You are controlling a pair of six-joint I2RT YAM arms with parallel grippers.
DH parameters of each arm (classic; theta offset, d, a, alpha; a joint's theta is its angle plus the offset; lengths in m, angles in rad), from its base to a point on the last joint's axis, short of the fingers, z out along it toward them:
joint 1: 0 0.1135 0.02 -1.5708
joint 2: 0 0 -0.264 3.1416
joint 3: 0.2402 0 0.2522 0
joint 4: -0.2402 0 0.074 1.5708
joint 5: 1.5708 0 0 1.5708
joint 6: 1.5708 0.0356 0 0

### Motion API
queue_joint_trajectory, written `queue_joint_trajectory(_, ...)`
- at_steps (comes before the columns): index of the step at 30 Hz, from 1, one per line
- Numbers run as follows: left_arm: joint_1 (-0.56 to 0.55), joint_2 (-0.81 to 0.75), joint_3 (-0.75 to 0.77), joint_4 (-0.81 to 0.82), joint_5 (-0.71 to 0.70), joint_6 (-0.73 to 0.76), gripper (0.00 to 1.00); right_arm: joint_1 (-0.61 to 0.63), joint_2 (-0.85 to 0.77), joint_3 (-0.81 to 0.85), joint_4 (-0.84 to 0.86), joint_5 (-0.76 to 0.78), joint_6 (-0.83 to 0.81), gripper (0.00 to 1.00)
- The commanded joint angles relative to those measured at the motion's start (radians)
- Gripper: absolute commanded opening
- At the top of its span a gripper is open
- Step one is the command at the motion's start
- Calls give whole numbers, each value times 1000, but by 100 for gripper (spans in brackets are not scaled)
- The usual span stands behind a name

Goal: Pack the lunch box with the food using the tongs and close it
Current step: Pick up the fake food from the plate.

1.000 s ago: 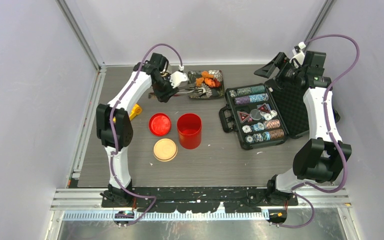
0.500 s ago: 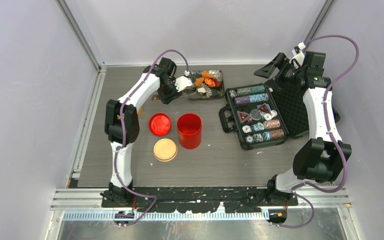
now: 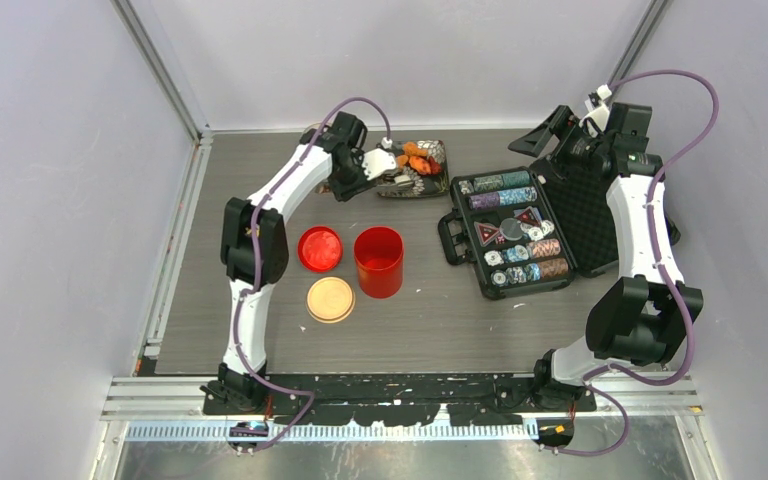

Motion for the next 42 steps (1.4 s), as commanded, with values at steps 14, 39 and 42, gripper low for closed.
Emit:
queue_joint_trajectory(14, -10, -7, 27, -3, -18, -8, 39, -7, -25, 23, 37, -10, 3, 87)
queue_joint_trajectory(39, 113, -153, 96, -69, 106, -115, 27, -7, -29, 16, 37, -13, -1, 87)
queue_joint_trajectory(42, 163, -134, 144, -74, 97, -129, 27, -8, -28, 18, 37, -13, -2, 87)
